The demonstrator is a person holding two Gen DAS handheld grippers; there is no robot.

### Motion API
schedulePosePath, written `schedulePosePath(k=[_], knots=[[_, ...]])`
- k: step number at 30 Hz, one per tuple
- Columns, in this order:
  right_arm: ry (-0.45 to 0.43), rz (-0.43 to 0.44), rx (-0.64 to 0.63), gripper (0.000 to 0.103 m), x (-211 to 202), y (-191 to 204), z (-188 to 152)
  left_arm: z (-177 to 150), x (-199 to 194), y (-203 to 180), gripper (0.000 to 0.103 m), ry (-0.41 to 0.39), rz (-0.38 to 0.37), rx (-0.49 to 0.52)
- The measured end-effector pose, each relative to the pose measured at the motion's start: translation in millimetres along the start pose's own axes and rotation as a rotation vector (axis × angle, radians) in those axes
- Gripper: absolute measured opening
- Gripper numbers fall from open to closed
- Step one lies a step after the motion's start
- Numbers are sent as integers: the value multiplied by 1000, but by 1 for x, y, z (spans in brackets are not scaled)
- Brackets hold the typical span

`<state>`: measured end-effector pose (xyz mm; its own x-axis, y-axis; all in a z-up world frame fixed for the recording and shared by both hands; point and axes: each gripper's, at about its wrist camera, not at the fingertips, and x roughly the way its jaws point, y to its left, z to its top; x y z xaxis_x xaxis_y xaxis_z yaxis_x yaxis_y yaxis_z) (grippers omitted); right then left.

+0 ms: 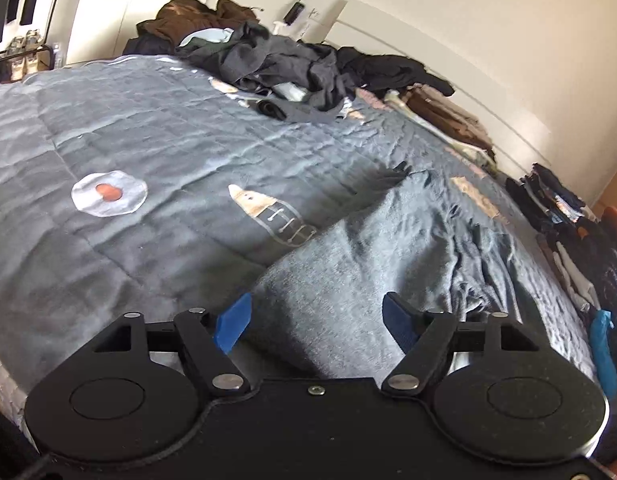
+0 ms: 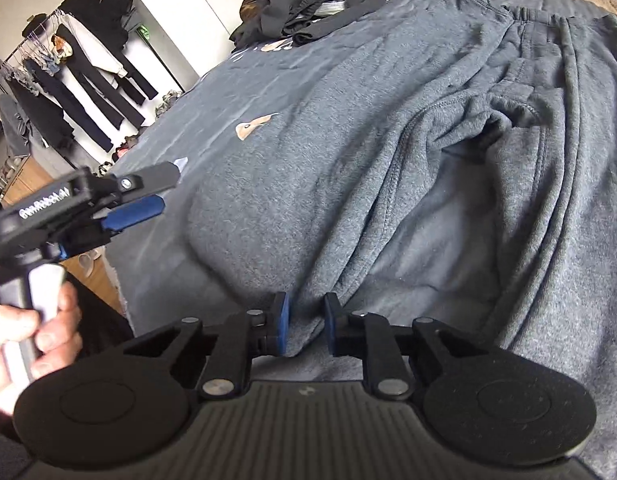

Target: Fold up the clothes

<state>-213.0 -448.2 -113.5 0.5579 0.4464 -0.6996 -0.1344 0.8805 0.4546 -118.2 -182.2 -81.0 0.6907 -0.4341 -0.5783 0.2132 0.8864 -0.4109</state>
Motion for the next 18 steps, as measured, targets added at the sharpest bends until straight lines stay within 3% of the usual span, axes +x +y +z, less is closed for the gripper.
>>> schedulePosePath(k=[4,6,12,16,18], knots=[[-78,11,41,24,-18,-3,13,-1,3,11,73,28,38,-63],[-124,-3,62,39,-23,-8,19,0,7,19,73,56,37,-116],[-216,-101,88,69,-32,-20,31,-3,23,31,73,137,-10,-228],[-242,-159,33,77,-35,-17,35,-11,21,37,73,169,-42,-327],[-245,-151,39,79,-35,-18,37,-13,17,34,73,164,-38,-310]])
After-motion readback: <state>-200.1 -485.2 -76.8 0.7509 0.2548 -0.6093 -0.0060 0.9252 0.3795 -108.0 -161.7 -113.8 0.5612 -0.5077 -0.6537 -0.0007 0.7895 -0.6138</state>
